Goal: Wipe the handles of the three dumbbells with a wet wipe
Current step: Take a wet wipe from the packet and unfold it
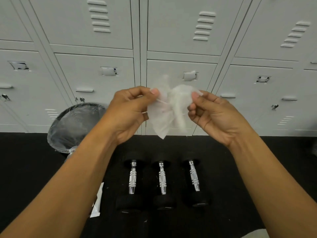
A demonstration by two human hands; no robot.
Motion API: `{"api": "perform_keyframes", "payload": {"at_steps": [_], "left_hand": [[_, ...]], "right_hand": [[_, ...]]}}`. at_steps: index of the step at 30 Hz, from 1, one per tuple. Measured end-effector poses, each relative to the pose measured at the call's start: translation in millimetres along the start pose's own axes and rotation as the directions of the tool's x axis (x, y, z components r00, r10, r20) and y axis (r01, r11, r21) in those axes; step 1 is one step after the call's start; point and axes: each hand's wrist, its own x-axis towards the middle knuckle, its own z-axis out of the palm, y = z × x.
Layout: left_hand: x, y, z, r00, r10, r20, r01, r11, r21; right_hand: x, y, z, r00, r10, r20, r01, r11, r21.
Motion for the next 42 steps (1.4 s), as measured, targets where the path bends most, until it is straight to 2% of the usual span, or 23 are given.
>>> {"api": "perform_keyframes", "payload": {"at_steps": [2,5,7,10,12,14,16,20,22,24,25,26,27,29,31,33,37,40,42], "left_hand": [[2.9,6.3,-11.2,0.998,-0.026,-0.064,0.017,0.99,-0.137],[3.6,8.3,-18.3,0.994,-0.053,-0.099,0.027,0.97,-0.243],[3.4,6.9,-17.0,0.991,-0.072,-0.11,0.036,0.952,-0.303],[2.2,6.9,-10.1,0.99,-0.079,-0.116,0.031,0.93,-0.367],[1.7,9.0,-9.4,0.989,-0.079,-0.125,0.025,0.922,-0.386],[1.2,13.4,-15.4,0.987,-0.089,-0.134,0.026,0.909,-0.415],[1.2,16.6,-24.0,0.989,-0.096,-0.112,0.053,0.94,-0.337],[1.0,12.1,-21.9,0.993,-0.114,-0.024,0.108,0.979,-0.171],[1.9,10.9,-16.5,0.995,-0.1,-0.004,0.099,0.986,-0.138],[2.0,10.9,-13.1,0.996,-0.083,0.022,0.085,0.992,-0.089],[1.4,11.4,-12.0,0.997,-0.072,0.04,0.074,0.996,-0.045],[0.3,12.0,-11.6,0.996,-0.064,0.065,0.064,0.998,0.001],[-0.7,13.1,-11.2,0.993,-0.062,0.101,0.057,0.997,0.044],[-2.2,16.4,-11.9,0.982,-0.072,0.177,0.049,0.99,0.129],[-2.9,22.0,-11.9,0.97,-0.087,0.225,0.036,0.975,0.219],[-2.5,25.9,-14.0,0.971,-0.089,0.224,0.018,0.954,0.298],[-1.7,32.3,-24.8,0.991,-0.018,0.135,-0.047,0.887,0.459],[-4.9,40.7,-31.1,0.992,-0.039,0.121,-0.02,0.892,0.452],[-3.9,43.0,-34.0,0.996,-0.046,0.074,0.016,0.93,0.366]], "right_hand": [[0.2,-7.8,-10.6,0.999,0.001,-0.037,-0.002,1.0,-0.009],[-0.4,-10.4,-14.5,0.999,0.013,-0.035,-0.012,1.0,0.029],[0.7,-8.2,-8.2,0.999,0.028,-0.044,-0.021,0.986,0.164],[4.4,-7.3,-1.8,0.994,0.047,-0.104,0.0,0.911,0.412],[5.2,-8.3,-4.1,0.992,0.065,-0.104,-0.019,0.918,0.396],[2.7,-12.0,-8.0,0.993,0.114,-0.029,-0.101,0.953,0.285],[-0.3,-14.4,-11.1,0.99,0.141,-0.011,-0.137,0.977,0.164],[3.7,0.2,-8.4,0.97,0.086,-0.226,-0.105,0.992,-0.075],[6.3,12.3,-0.4,0.958,0.078,-0.275,-0.137,0.969,-0.204],[3.5,20.6,5.5,0.961,-0.005,-0.277,-0.136,0.864,-0.486],[1.2,22.3,7.5,0.964,-0.117,-0.24,-0.079,0.735,-0.674],[-0.8,22.6,10.2,0.966,-0.209,-0.155,0.003,0.604,-0.797],[-2.9,22.1,14.3,0.975,-0.218,-0.036,0.092,0.548,-0.831],[-3.6,26.1,22.2,0.98,-0.049,0.195,0.178,0.661,-0.729],[-3.9,28.7,27.9,0.943,0.085,0.323,0.136,0.785,-0.604],[-5.4,27.5,30.7,0.925,0.139,0.353,0.074,0.846,-0.528],[-5.2,23.9,28.1,0.921,0.164,0.354,-0.012,0.919,-0.393],[-5.6,22.9,28.3,0.941,0.144,0.307,-0.038,0.944,-0.327],[-6.3,22.6,30.5,0.94,0.146,0.308,-0.064,0.963,-0.262]]}}
